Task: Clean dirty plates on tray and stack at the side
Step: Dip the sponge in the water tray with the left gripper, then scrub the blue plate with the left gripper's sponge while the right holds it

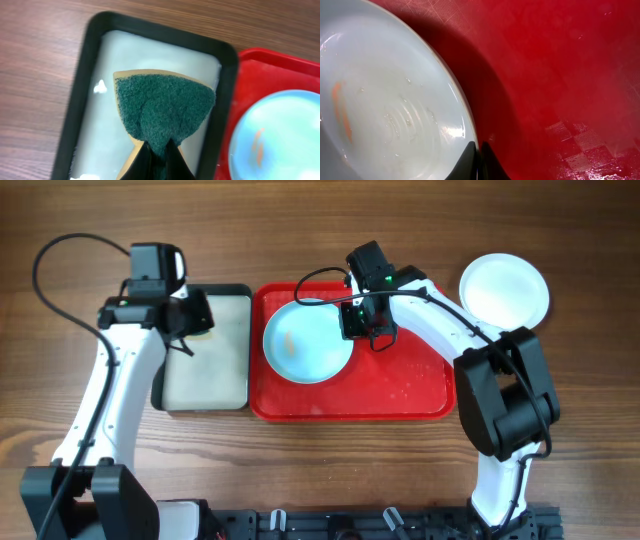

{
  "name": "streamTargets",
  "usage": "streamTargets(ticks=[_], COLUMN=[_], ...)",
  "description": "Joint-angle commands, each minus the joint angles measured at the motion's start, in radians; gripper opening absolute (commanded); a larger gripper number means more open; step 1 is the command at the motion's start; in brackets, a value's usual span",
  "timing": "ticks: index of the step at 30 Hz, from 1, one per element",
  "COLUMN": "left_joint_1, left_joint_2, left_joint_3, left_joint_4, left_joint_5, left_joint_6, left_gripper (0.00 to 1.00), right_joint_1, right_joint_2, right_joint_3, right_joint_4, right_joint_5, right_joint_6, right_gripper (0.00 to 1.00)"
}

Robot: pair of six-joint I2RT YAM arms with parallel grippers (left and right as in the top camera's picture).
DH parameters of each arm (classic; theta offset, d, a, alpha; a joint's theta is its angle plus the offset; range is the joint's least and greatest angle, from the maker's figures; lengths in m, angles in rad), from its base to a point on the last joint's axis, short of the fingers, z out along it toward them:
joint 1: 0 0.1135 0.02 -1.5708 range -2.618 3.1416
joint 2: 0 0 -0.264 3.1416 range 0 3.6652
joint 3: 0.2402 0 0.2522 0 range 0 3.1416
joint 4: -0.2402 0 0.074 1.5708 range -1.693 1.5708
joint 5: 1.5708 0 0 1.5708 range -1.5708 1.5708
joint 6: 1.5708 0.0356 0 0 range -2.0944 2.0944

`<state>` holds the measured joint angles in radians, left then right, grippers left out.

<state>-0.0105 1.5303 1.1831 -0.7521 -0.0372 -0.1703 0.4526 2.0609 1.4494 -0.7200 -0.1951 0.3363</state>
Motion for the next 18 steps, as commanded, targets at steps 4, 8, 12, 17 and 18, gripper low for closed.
streamTargets(ticks=[4,8,12,17,18], left_joint_1=[-0.186,-0.293,-0.341,-0.341,-0.341], left_joint_2=[0.004,0.032,0.116,0.212,0.224], left_joint_3=[0.010,0.009,0.009,0.009,0.009], left_joint_4=[0.080,0.111,0.113,0.113,0.113], left_joint_5=[0.009,0.074,0.074,0.074,0.074], left_joint_6=[-0.116,-0.222,-0.258,-0.273,-0.273], left_gripper=[0.04,0.04,0.04,0.04,0.04], right_joint_1=[-0.002,-0.002,-0.002,-0.002,-0.002], right_joint_2=[0.015,0.015,0.015,0.015,0.015], right_joint_3=[0.019,0.019,0.019,0.019,0.019], right_joint_4=[0.002,0.001,0.000,-0.002,-0.002], right_joint_5=[-0.016,-0.016,-0.016,-0.016,-0.016], right_joint_6=[0.008,0.008,0.008,0.008,0.008], right_gripper=[0.04,0.04,0.04,0.04,0.04])
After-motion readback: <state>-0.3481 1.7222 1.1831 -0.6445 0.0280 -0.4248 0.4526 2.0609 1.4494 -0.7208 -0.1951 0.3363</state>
